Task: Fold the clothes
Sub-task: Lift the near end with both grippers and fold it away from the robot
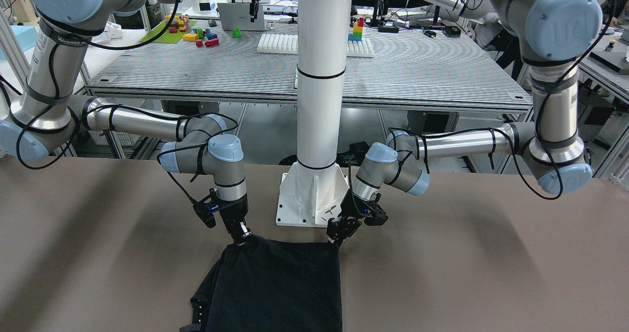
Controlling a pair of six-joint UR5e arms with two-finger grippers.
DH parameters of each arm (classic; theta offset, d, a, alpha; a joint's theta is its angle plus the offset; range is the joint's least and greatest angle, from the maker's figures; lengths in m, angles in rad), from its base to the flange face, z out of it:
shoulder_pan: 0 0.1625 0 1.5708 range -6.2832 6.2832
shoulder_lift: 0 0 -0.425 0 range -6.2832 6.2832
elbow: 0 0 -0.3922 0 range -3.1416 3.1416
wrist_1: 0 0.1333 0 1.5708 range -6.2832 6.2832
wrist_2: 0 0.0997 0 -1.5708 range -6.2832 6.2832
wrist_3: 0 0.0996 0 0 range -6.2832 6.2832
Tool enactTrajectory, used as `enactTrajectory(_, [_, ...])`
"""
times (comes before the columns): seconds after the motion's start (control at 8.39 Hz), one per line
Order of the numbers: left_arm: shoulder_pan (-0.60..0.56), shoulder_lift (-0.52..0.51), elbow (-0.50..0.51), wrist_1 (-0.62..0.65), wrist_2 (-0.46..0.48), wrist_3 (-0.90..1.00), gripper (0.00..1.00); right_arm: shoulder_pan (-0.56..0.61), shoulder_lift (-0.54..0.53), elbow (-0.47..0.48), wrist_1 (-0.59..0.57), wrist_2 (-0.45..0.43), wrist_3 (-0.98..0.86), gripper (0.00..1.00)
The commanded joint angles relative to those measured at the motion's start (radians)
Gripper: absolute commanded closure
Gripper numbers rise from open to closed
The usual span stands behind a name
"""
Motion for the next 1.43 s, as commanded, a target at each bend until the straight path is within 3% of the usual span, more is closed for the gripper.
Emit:
enactTrajectory(0.0, [-0.003,0.008,-0.069,0.003,-0.002,-0.002,1.00,0.002,-0.001,0.028,0.001,0.000,0.000,1.00])
enactTrajectory(0.24, [-0.006,0.052,-0.204,0.010,-0.002,-0.002,1.00,0.013,-0.068,0.157,-0.001,-0.002,0.000,1.00])
enactTrajectory(0.36, [-0.068,0.045,-0.232,0.018,-0.024,-0.002,1.00,0.057,-0.062,0.182,-0.001,-0.002,0.000,1.00])
enactTrajectory(0.48, [-0.181,0.015,-0.231,0.070,-0.141,-0.002,1.00,0.167,-0.016,0.178,-0.004,0.036,-0.002,1.00])
enactTrajectory(0.6, [-0.323,-0.063,-0.210,0.134,-0.269,0.002,1.00,0.306,0.025,0.141,-0.008,0.163,-0.011,1.00])
enactTrajectory(0.72, [-0.436,-0.143,-0.164,0.203,-0.377,0.013,1.00,0.440,0.106,0.047,-0.007,0.296,-0.018,1.00])
enactTrajectory(0.83, [-0.504,-0.208,-0.083,0.213,-0.419,0.031,1.00,0.537,0.186,-0.058,-0.004,0.346,-0.041,1.00])
enactTrajectory(1.07, [-0.600,-0.333,0.083,0.211,-0.488,0.059,1.00,0.566,0.272,-0.207,-0.004,0.348,-0.159,1.00])
enactTrajectory(1.31, [-0.645,-0.410,0.212,0.202,-0.496,0.082,1.00,0.594,0.366,-0.372,0.064,0.348,-0.183,1.00])
